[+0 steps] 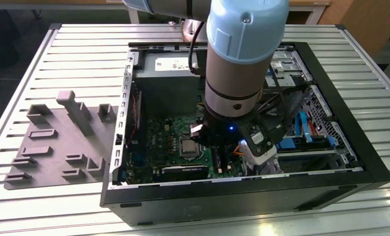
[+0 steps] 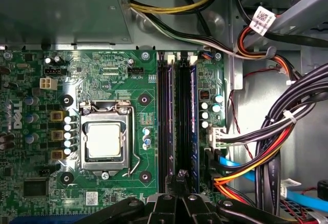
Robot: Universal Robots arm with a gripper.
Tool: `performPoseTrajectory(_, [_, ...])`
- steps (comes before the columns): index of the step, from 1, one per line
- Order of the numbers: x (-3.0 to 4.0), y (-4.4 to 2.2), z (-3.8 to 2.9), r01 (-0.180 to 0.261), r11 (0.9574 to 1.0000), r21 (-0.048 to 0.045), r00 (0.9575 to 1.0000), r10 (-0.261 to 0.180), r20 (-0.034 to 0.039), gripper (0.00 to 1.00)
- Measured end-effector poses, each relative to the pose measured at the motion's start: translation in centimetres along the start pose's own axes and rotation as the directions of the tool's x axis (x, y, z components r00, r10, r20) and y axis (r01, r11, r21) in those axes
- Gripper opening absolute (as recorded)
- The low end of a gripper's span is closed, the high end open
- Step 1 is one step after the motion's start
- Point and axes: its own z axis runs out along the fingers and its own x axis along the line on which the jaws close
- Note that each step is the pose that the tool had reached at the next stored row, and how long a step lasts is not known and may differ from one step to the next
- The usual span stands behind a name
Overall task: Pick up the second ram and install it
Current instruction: 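Press down the second ram until it locks into place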
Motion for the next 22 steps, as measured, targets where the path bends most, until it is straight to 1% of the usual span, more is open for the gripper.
performPoseTrajectory(5, [0.02, -0.02, 0.29, 0.000, 1.0000, 0.0004, 1.0000, 0.000, 0.0000, 0.11])
performPoseTrajectory(12, [0.02, -0.01, 0.34, 0.000, 1.0000, 0.0003, 1.0000, 0.000, 0.0000, 0.11])
performPoseTrajectory(15, [0.03, -0.02, 0.50, 0.000, 1.0000, 0.0003, 1.0000, 0.000, -0.0001, 0.11])
performPoseTrajectory(22, [0.03, -0.03, 0.64, 0.000, 1.0000, 0.0010, 1.0000, 0.000, -0.0001, 0.11])
